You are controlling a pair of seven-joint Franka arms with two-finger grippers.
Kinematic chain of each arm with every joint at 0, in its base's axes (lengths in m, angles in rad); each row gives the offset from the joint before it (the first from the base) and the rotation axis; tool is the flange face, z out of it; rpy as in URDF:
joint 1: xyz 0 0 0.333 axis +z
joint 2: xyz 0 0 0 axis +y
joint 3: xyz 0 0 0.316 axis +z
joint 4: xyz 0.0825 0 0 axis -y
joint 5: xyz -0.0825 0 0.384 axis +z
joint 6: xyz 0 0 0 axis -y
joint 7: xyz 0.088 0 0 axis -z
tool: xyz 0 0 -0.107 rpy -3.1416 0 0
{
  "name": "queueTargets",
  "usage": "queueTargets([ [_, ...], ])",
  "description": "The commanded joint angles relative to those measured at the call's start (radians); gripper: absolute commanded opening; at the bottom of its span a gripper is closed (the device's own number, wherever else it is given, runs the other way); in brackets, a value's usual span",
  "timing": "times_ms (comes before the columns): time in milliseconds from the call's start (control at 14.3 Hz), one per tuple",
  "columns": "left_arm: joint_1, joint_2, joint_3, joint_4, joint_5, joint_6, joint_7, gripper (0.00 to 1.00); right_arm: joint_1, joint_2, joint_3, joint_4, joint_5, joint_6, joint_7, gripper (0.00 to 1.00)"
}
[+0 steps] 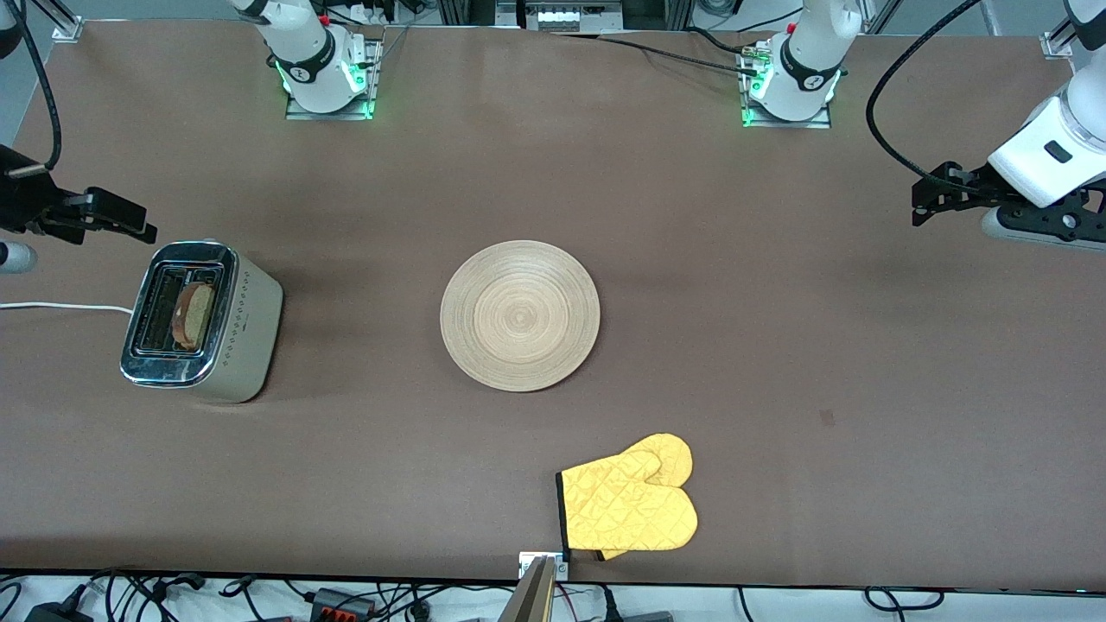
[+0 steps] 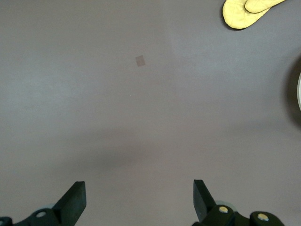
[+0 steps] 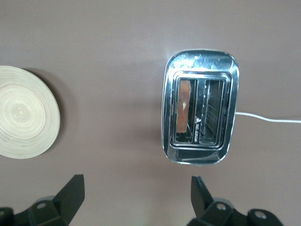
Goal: Move plate and put bread in toaster
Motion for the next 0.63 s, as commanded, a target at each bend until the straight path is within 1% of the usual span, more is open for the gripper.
queueTargets([
  [0,0.002,-0.011,-0.006,0.008,0.001,-0.021,-0.01,1.0,-0.066,-0.142,0.106,-0.191,-0.053,0.082,0.049,1.0],
  [70,0.002,-0.011,-0.007,0.01,0.001,-0.019,-0.01,1.0,-0.064,-0.159,0.117,-0.211,-0.056,0.109,0.089,1.0],
  [140,0.002,-0.011,-0.006,0.008,0.001,-0.019,-0.01,1.0,-0.061,-0.158,0.119,-0.208,-0.062,0.114,0.13,1.0],
  [279,0.005,-0.011,-0.004,0.008,0.001,-0.021,-0.01,1.0,-0.067,-0.153,0.119,-0.208,-0.124,0.121,0.148,1.0],
  [349,0.006,-0.011,-0.004,0.008,0.001,-0.021,-0.01,1.0,-0.071,-0.152,0.117,-0.208,-0.125,0.121,0.149,1.0],
  [419,0.008,-0.011,-0.004,0.008,0.001,-0.021,-0.01,1.0,-0.069,-0.141,0.117,-0.205,-0.127,0.12,0.149,1.0],
  [558,0.006,-0.011,-0.004,0.008,0.001,-0.021,-0.01,1.0,-0.072,-0.09,0.116,-0.15,-0.128,0.107,0.139,1.0],
])
